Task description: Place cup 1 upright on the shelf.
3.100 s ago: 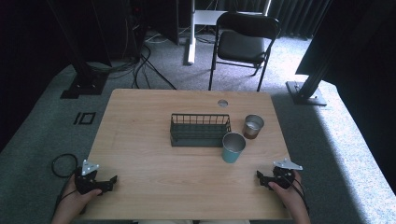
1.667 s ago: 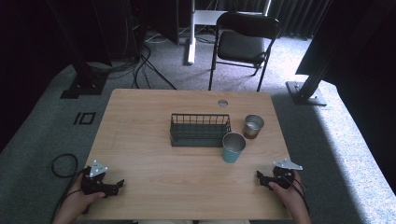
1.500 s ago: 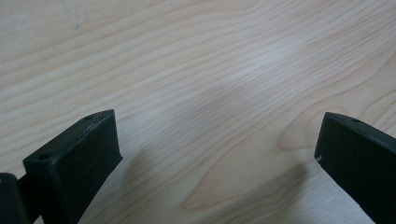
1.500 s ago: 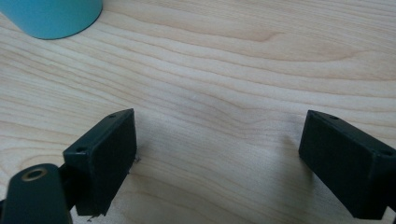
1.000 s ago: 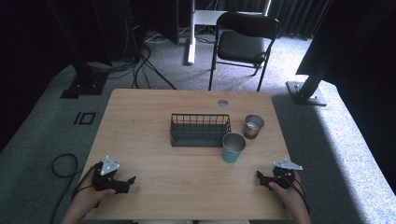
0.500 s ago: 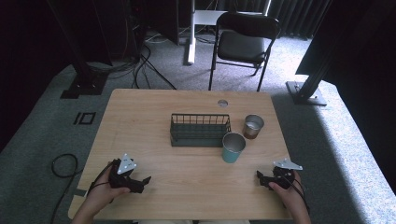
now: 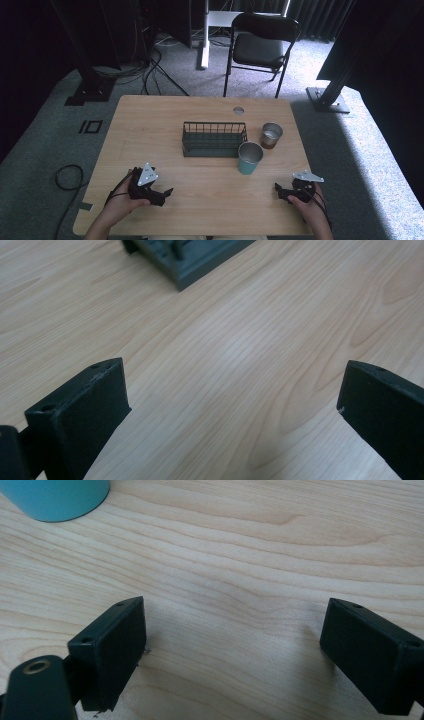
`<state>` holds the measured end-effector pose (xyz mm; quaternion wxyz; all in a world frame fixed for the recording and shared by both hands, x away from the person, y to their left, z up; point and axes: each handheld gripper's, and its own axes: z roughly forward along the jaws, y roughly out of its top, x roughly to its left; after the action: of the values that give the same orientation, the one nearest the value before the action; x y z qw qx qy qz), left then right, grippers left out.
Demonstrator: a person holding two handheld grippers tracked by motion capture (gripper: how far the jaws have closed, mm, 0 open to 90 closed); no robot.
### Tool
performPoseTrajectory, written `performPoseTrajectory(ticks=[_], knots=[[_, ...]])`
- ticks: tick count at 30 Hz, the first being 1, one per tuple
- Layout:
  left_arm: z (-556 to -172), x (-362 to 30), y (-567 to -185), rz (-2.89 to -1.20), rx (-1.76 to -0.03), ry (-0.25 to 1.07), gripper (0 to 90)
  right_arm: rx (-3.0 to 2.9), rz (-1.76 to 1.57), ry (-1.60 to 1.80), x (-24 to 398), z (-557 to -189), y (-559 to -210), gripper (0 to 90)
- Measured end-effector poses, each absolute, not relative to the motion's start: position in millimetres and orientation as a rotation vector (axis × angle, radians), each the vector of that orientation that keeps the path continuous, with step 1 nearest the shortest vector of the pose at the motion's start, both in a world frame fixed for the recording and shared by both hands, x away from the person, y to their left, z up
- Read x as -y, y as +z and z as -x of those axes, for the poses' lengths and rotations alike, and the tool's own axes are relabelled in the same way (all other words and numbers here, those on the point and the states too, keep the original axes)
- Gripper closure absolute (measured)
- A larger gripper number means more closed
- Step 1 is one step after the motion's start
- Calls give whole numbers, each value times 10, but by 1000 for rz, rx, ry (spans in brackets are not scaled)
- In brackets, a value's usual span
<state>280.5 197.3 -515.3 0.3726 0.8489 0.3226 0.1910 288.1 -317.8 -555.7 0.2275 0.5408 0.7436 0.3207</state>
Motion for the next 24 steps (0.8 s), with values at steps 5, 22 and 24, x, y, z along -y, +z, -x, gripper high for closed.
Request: performPoseTrajectory(ticks=[5,22,24], knots=[[-2827,-1853,-5131,-2170,-805,475,6,-2048,-1491,884,3177,-2880,-5557,108],[-2890,-1439,-5094,-2165,-696,421,6,-2057,-1476,894,3170,-2872,-5554,136],[-2895,-1398,-5101,-2158,-694,404,6,-2061,-1471,896,3169,-2872,-5554,136]])
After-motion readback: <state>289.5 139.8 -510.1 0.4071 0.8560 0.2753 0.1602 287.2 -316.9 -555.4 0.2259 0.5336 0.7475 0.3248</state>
